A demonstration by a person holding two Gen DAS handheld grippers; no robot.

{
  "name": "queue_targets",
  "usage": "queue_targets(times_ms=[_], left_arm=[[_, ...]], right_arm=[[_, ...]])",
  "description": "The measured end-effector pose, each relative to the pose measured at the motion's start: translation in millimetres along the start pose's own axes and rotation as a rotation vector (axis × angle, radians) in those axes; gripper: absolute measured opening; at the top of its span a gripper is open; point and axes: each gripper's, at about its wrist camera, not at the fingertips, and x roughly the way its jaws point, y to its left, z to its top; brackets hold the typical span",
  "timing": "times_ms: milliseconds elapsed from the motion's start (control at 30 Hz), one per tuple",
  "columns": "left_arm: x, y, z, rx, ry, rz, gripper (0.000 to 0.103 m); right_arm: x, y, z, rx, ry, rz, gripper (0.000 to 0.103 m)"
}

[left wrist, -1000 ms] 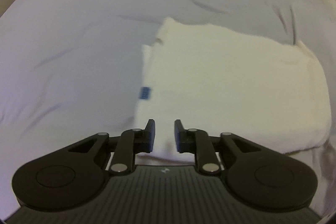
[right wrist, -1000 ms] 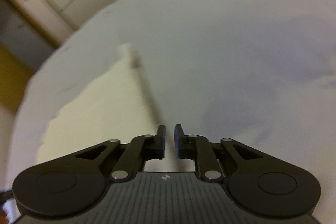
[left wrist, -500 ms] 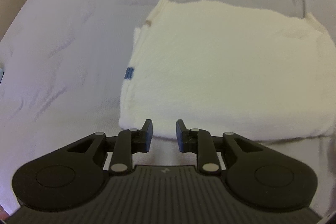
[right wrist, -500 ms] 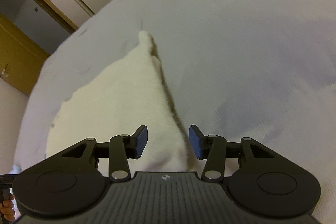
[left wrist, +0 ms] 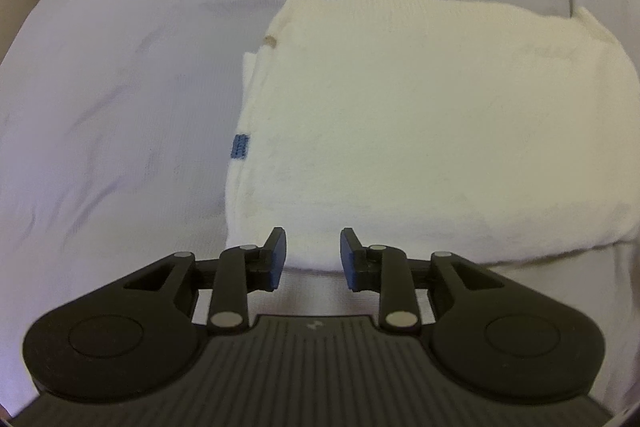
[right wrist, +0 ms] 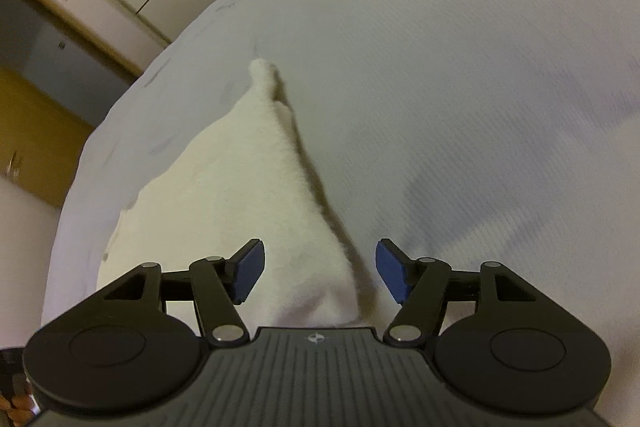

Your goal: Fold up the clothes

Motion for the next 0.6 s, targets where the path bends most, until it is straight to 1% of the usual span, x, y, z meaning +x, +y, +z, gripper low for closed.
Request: queue_targets(times_ms=[67, 200, 267, 300, 367, 467, 500, 600], left_arm=[[6, 2, 3, 0.016, 0.005, -0.008, 0.026], [20, 3, 10, 0.042, 0.019, -0.022, 0.027], [25, 3, 14, 0.06, 0.027, -0.03, 0.027], [27, 4, 16, 0.07, 0.027, -0.035, 0.027], [28, 5, 21, 0.091, 0.022, -0.055, 0.027], [28, 6, 30, 0.116, 0.005, -0.102, 0.027], [29, 6, 34, 0.122, -0.002, -0.117, 0.027], [35, 7, 45, 0.122, -0.014, -0.133, 0.028]], right_arm=[[-2, -12, -14, 0.088, -0.01, 0.018, 0.066], [0, -34, -51, 0.315, -0.036, 0.059, 0.067], [0, -32, -58, 0.345, -0.074, 0.063, 0.068], [0, -28, -56, 0.327, -0.092, 0.067, 0.068], [1, -16, -39, 0.242, -0.116, 0.068, 0.068], [10, 1, 0, 0.076, -0.117, 0.056, 0.068], [16, 5, 14, 0.025, -0.106, 0.058, 0.069], [43, 7, 45, -0.067, -0.015, 0.106, 0.069]])
